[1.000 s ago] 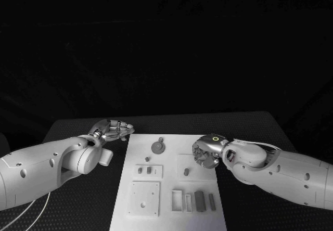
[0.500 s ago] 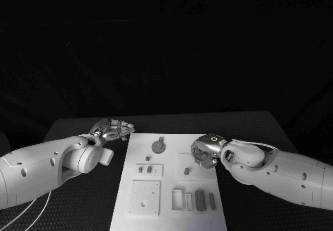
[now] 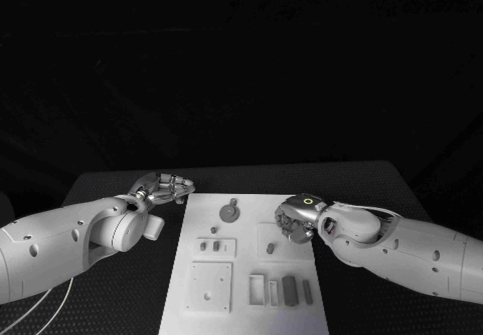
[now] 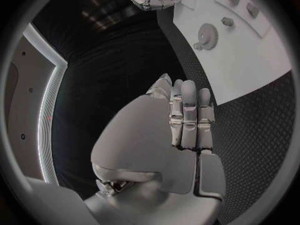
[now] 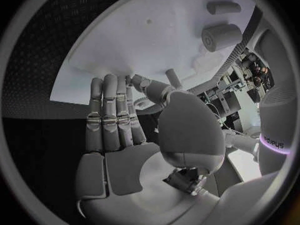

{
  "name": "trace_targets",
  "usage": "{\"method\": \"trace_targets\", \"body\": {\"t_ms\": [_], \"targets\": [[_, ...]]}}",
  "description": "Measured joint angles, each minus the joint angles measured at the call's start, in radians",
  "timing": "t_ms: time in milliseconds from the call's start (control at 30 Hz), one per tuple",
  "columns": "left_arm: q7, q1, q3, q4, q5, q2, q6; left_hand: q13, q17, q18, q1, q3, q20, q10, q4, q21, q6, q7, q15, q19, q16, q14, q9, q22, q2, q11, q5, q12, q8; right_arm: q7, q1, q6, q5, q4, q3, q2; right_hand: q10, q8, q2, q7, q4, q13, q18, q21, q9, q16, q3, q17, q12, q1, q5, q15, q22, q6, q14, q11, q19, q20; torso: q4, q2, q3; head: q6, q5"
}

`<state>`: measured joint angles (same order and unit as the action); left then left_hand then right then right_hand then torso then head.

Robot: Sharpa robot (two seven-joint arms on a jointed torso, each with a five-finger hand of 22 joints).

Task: Assemble the parts on the task board

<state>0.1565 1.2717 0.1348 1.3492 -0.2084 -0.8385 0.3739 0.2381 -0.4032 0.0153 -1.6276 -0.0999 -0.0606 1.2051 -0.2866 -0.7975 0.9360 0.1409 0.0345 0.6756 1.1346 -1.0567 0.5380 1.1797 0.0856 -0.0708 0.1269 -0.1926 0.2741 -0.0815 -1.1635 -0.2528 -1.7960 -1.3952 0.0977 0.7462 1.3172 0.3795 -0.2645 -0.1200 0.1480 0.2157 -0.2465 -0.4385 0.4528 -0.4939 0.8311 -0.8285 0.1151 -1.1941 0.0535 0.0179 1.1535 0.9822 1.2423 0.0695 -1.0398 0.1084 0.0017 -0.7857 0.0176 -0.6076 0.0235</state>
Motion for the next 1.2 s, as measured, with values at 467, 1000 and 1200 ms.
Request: {"method": "trace_targets", "body": {"t_ms": [467, 1000, 1200], "targets": [[-0.008, 0.0, 0.0, 0.002, 0.0, -0.002, -0.003, -0.001, -0.001, 0.0, 0.0, 0.0, -0.004, 0.0, 0.0, 0.0, 0.0, 0.0, 0.002, 0.004, 0.004, -0.004, 0.0, 0.0, 0.0, 0.0, 0.0, 0.0, 0.0, -0.015, -0.003, -0.006, -0.053, -0.007, 0.01, -0.003, 0.029, 0.015, 0.02, 0.018, 0.041, 0.033, -0.002, -0.028, 0.007, -0.015, 0.024, -0.047, 0.008, -0.02, 0.0, 0.012, 0.017, 0.049, 0.03, -0.018, -0.024, -0.016, -0.0006, 0.0, 0.0005, -0.005, 0.003], [-0.011, 0.0, 0.0, 0.003, 0.0, -0.003, -0.003, -0.002, -0.002, 0.0, 0.0, 0.0, -0.004, 0.0, 0.0, 0.0, 0.0, 0.0, 0.001, 0.004, 0.004, -0.005, 0.0, 0.0, 0.0, 0.0, 0.0, 0.0, 0.0, -0.036, 0.007, -0.055, -0.082, -0.016, 0.016, 0.002, 0.054, 0.026, 0.021, 0.027, 0.044, 0.061, -0.002, -0.042, 0.021, -0.032, 0.05, -0.085, 0.019, -0.021, -0.003, 0.022, 0.027, 0.079, 0.047, -0.028, -0.061, -0.029, -0.0001, 0.0, 0.0013, -0.007, 0.003], [-0.011, 0.0, 0.0, 0.001, 0.0, -0.003, -0.003, -0.002, -0.003, 0.0, 0.0, 0.0, -0.004, 0.0, 0.0, 0.0, 0.0, 0.0, 0.001, 0.004, 0.007, -0.005, 0.0, 0.0, 0.0, 0.0, 0.0, 0.0, 0.0, -0.04, 0.009, -0.063, -0.079, -0.029, 0.017, 0.014, 0.057, 0.026, 0.021, 0.029, 0.042, 0.066, -0.002, -0.044, 0.027, -0.033, 0.054, -0.092, 0.019, -0.021, -0.004, 0.025, 0.03, 0.082, 0.05, -0.032, -0.064, -0.032, 0.0, 0.0, 0.0007, -0.006, 0.002]]}}
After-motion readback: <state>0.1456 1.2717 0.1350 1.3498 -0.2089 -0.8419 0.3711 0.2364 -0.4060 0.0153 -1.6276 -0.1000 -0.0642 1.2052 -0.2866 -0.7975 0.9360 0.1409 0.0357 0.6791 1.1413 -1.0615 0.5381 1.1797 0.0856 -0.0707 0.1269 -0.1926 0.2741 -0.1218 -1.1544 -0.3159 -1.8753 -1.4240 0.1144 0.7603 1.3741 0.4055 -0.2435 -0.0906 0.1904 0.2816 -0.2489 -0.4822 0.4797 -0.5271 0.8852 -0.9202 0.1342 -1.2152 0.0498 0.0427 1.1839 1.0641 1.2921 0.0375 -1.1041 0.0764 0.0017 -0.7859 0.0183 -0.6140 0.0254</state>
